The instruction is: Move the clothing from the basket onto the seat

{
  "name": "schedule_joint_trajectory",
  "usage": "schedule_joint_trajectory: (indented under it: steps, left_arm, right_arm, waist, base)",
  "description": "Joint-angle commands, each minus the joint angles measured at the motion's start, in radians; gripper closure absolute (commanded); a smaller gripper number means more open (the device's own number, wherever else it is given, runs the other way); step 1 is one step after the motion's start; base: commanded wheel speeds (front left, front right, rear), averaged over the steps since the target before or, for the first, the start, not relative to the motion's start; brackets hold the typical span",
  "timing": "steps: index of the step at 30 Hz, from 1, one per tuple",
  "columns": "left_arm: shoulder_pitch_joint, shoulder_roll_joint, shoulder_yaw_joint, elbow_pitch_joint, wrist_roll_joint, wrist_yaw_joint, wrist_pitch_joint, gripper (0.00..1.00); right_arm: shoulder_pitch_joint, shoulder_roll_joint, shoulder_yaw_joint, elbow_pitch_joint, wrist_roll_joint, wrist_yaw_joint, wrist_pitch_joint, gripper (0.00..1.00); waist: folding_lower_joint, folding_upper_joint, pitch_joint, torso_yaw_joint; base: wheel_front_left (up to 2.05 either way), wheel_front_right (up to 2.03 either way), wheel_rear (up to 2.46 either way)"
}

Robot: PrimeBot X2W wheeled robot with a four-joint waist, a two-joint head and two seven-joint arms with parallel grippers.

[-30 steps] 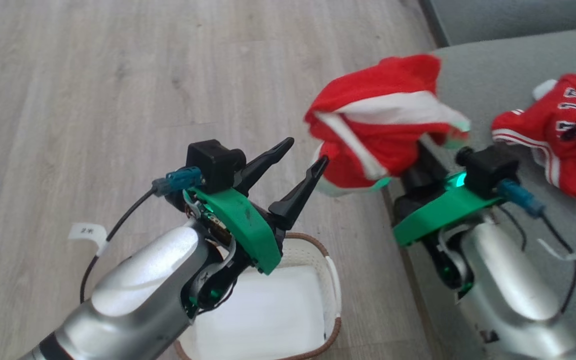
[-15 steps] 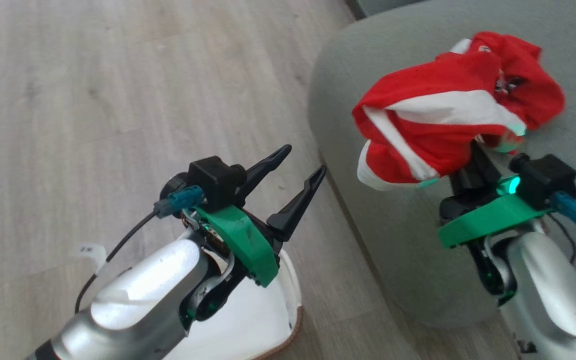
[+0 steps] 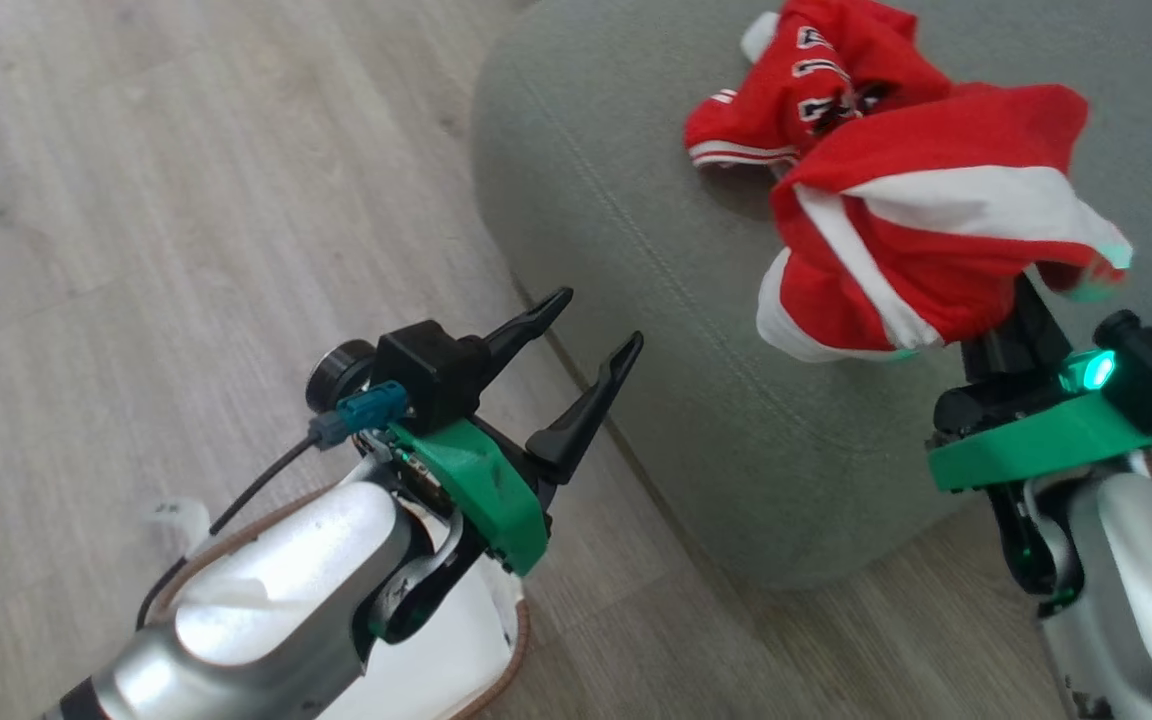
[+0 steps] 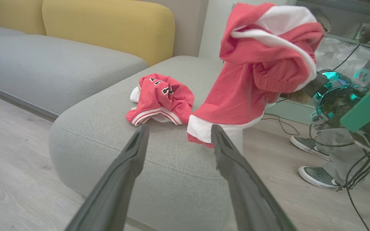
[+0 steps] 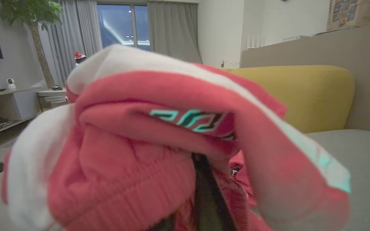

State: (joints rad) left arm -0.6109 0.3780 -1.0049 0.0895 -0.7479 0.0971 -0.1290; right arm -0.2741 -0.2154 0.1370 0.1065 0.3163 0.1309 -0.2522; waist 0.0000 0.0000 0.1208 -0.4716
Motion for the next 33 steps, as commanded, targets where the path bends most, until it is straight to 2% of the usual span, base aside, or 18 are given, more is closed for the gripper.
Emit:
schedule_joint_trajectory:
  steps: [1, 12, 20, 26, 33]
  left_arm:
    - [-0.065, 0.028, 0.038, -0.031, 0.007, 0.003, -0.005, 0.0]
    - [-0.084, 0.023, 0.032, -0.031, 0.007, -0.001, 0.002, 0.0]
    - [-0.1, 0.034, 0.03, -0.049, 0.016, 0.0, 0.007, 0.0]
    - [-0.122, 0.043, 0.029, -0.069, 0.022, -0.001, 0.023, 0.0]
    - [-0.165, 0.059, 0.024, -0.102, 0.033, -0.01, 0.059, 0.0]
  right_arm:
    - [-0.015, 0.002, 0.006, -0.046, -0.011, 0.0, -0.01, 1.0]
    - [0.01, 0.008, -0.057, -0.106, -0.021, 0.0, 0.001, 1.0]
    - [-0.074, -0.033, -0.095, -0.122, -0.014, 0.0, 0.075, 1.0]
    - [-0.202, -0.078, -0.121, -0.065, 0.025, 0.0, 0.141, 1.0]
    - [-0.388, -0.154, -0.123, 0.08, 0.114, 0.0, 0.164, 1.0]
  waist:
    - [0.0, 0.0, 0.018, -0.029]
    - [0.0, 0.0, 0.046, -0.055]
    - [0.0, 0.0, 0.079, -0.05]
    - [0.0, 0.0, 0.123, -0.032]
    - [0.0, 0.0, 0.202, 0.002]
  base:
    - [0.0, 0.0, 0.0]
    - [0.0, 0.0, 0.0]
    - [0.0, 0.0, 0.0]
    - [0.0, 0.0, 0.0]
    - [0.0, 0.0, 0.0]
